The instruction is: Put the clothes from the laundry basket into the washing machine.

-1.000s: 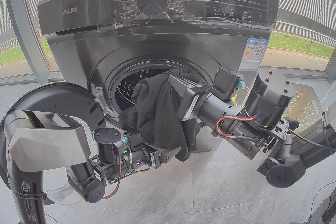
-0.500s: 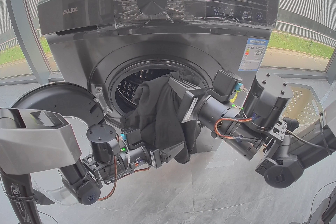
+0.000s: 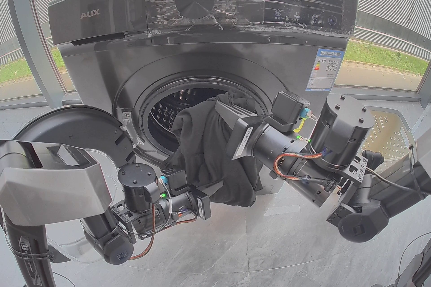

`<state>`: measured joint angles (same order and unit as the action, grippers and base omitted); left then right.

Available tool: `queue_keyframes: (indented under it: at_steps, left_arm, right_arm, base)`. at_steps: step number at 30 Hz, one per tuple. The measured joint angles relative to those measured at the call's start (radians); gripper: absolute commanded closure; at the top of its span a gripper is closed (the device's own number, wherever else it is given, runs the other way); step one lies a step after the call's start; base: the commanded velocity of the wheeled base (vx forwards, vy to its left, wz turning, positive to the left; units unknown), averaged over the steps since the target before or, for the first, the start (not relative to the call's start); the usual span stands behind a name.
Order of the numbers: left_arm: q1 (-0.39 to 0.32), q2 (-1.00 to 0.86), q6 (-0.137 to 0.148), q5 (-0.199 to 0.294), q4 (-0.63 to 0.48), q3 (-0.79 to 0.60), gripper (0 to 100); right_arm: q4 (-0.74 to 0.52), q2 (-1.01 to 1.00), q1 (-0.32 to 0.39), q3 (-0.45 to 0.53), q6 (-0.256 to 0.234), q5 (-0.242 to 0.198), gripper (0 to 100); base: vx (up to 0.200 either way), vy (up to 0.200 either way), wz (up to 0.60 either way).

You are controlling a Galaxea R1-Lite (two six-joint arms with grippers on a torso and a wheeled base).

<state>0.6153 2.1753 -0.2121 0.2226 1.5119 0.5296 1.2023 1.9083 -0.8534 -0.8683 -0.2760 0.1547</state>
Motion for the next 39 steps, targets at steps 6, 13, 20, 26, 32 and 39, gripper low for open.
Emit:
queue_keyframes:
  at_steps: [6, 13, 20, 26, 32, 39]
  left_arm:
    - [0.004, -0.021, 0.001, 0.004, 0.000, -0.036, 100]
    - [0.033, -0.111, 0.012, 0.039, 0.000, -0.191, 100]
    - [0.061, -0.254, 0.035, 0.058, 0.001, -0.303, 100]
    - [0.063, -0.335, 0.039, 0.058, 0.000, -0.310, 100]
    - [0.030, -0.366, 0.033, 0.049, 0.000, -0.244, 100]
    - [-0.017, -0.382, 0.021, 0.010, 0.001, -0.177, 100]
  right_arm:
    - [0.000, 0.000, 0.009, 0.014, -0.001, 0.001, 100]
    - [0.000, 0.005, 0.018, 0.038, -0.001, 0.000, 100]
    - [0.022, 0.015, 0.024, 0.064, 0.001, -0.001, 100]
    - [0.030, 0.026, 0.038, 0.100, 0.003, -0.001, 0]
    - [0.027, 0.035, 0.040, 0.165, 0.027, -0.002, 0]
    - [0.016, 0.035, 0.077, 0.247, 0.073, -0.001, 0]
  base:
    - [0.000, 0.000, 0.00]
    - [0.000, 0.000, 0.00]
    - [0.000, 0.000, 0.00]
    - [0.000, 0.000, 0.00]
    - [0.000, 0.000, 0.00]
    - [0.000, 0.000, 0.00]
